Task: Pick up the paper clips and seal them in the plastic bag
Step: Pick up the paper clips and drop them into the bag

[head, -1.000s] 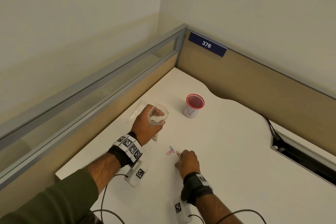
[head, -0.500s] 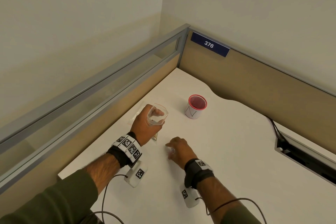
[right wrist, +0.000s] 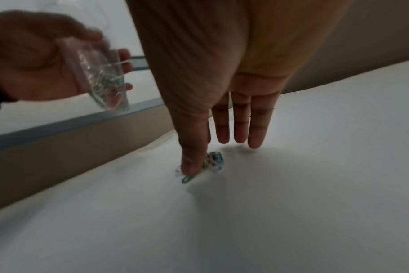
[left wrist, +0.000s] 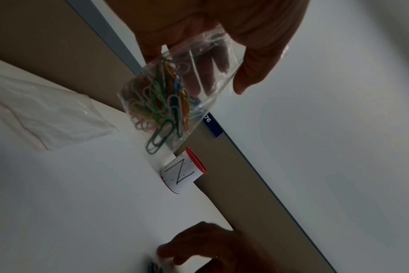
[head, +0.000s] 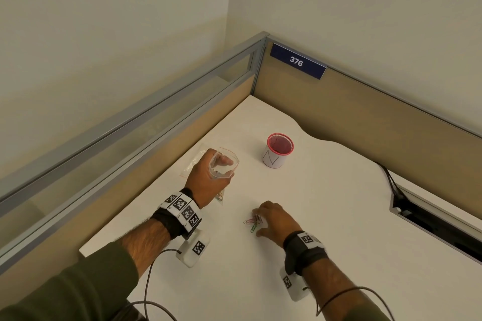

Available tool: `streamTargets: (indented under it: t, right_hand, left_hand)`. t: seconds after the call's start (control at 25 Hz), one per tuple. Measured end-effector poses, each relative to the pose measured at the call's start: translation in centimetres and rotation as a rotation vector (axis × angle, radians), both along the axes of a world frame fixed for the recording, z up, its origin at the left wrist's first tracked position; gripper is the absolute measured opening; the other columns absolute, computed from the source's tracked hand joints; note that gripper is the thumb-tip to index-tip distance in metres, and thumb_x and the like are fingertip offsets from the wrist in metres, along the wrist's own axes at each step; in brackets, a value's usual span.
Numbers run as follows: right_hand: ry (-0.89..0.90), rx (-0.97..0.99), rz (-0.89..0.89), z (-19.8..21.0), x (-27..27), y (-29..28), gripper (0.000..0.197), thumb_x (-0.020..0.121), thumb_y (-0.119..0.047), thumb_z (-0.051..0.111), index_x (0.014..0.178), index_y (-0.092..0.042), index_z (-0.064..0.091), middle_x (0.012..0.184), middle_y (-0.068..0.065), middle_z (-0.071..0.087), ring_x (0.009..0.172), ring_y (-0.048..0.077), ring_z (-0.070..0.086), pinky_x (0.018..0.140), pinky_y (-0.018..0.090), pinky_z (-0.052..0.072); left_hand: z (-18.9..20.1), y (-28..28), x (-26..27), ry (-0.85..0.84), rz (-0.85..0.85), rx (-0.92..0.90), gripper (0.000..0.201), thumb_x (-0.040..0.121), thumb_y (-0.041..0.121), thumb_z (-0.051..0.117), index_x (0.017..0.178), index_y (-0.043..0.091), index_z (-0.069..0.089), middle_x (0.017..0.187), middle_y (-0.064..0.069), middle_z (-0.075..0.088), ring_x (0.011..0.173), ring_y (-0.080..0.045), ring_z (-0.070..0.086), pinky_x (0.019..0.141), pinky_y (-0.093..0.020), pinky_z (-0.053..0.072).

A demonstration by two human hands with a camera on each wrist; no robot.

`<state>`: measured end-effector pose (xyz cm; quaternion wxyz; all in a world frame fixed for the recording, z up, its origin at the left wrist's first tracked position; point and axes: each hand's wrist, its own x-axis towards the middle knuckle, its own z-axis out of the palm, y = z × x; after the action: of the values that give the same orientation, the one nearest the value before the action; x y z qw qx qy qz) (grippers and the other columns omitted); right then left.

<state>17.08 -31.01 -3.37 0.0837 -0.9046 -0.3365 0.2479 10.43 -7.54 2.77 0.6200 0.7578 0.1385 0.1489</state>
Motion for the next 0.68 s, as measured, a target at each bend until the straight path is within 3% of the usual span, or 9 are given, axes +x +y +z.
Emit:
streamTargets:
  t: [0.16,0.28,0.4,0.52,0.68]
  right_hand:
    - [-0.055,0.013,0.048,-1.3,-1.3,1.5,0.04,0.083,-0.015,0.067,0.122,-0.023,0.061,0.122,0.001,0.051,0.108,0.021,0.048,0.085,0.028,0.045]
    - [-0.118,0.026,0.029,-1.5,-1.5,2.3,0.022,0.089,-0.015,0.059,0.11,-0.016,0.066,0.11,0.004,0.057,0.096,0.023,0.054,0.076,0.026,0.044]
    - [-0.161,-0.017,0.03,-1.6,-1.4,2.8,0.013,0.09,-0.015,0.056,0.098,-0.013,0.065,0.1,0.007,0.059,0.094,0.028,0.057,0.077,0.036,0.051]
    - [-0.142,-0.023,-0.022,-1.4,-1.1,3.3,0.01,0.089,-0.011,0.054,0.092,-0.01,0.064,0.099,0.009,0.059,0.092,0.029,0.059,0.074,0.034,0.049]
    - [-0.07,0.02,-0.144,-0.7,-0.5,3.1,0.015,0.089,-0.009,0.053,0.096,-0.008,0.066,0.104,0.009,0.062,0.094,0.026,0.059,0.084,0.032,0.048]
  left_hand:
    - [0.2,-0.4,0.0,0.004,-0.012,0.017,0.03,0.084,0.009,0.076,0.108,0.012,0.059,0.109,0.003,0.067,0.113,-0.012,0.064,0.101,-0.04,0.054]
    - [0.3,-0.2,0.0,0.005,-0.016,0.006,0.03,0.084,0.01,0.076,0.109,0.013,0.059,0.11,0.002,0.067,0.115,-0.015,0.064,0.102,-0.041,0.054]
    - [0.5,0.1,-0.1,0.014,-0.011,0.016,0.031,0.085,0.011,0.076,0.11,0.013,0.058,0.112,0.001,0.067,0.116,-0.017,0.063,0.103,-0.041,0.053]
    - [0.5,0.3,-0.2,0.006,-0.008,0.013,0.03,0.084,0.012,0.076,0.109,0.013,0.059,0.111,0.0,0.067,0.116,-0.017,0.063,0.103,-0.042,0.052]
    - [0.4,0.2,-0.1,0.003,-0.015,0.012,0.032,0.081,0.017,0.075,0.108,0.013,0.059,0.111,0.0,0.068,0.115,-0.017,0.064,0.103,-0.044,0.053]
